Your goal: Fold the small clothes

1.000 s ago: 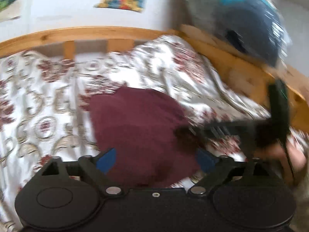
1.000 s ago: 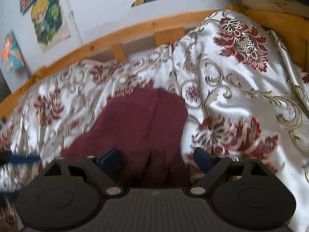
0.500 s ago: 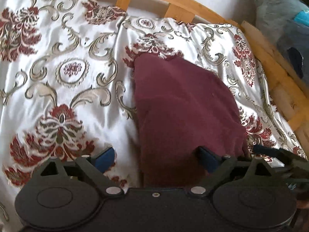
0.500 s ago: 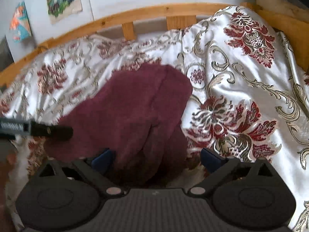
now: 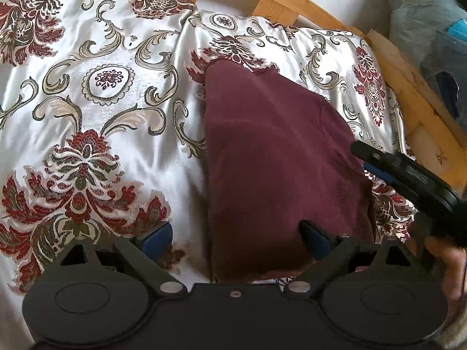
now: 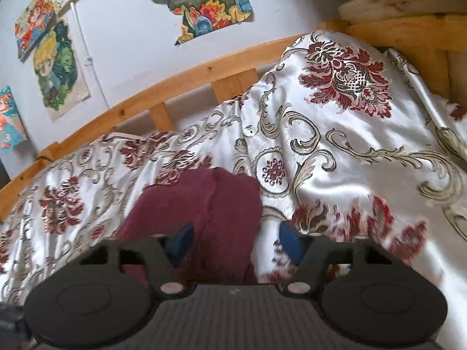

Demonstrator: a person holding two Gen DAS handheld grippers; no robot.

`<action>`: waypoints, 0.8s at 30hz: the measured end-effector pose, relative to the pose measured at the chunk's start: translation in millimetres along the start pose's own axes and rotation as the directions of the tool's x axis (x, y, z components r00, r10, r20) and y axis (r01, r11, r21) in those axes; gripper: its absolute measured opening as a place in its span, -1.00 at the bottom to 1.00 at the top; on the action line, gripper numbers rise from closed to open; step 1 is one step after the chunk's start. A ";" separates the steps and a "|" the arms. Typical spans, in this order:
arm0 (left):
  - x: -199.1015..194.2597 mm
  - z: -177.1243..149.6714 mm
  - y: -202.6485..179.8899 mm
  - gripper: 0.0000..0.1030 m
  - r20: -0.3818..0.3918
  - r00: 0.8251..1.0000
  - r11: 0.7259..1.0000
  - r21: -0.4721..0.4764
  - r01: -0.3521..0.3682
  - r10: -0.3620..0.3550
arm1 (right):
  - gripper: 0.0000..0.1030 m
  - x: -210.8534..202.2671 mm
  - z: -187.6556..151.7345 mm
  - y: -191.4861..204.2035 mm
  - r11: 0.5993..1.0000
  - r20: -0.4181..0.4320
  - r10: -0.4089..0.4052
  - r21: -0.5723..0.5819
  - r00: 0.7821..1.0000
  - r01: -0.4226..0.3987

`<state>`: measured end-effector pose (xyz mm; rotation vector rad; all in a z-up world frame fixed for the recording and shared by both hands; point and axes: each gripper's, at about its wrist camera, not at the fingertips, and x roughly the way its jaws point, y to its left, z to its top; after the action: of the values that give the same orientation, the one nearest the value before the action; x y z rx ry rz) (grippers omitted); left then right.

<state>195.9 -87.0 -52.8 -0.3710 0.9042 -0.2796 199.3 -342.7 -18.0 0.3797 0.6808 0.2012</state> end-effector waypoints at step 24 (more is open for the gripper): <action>0.5 -2.8 -2.8 0.89 -0.002 1.000 1.000 0.007 -0.018 0.018 | 0.62 37.2 14.2 -34.0 0.983 -0.054 0.114 0.152 0.992 -0.105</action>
<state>193.7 -90.3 -53.6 -0.3560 0.9083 -0.2666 238.8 -366.3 -43.0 0.5571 0.7393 0.2685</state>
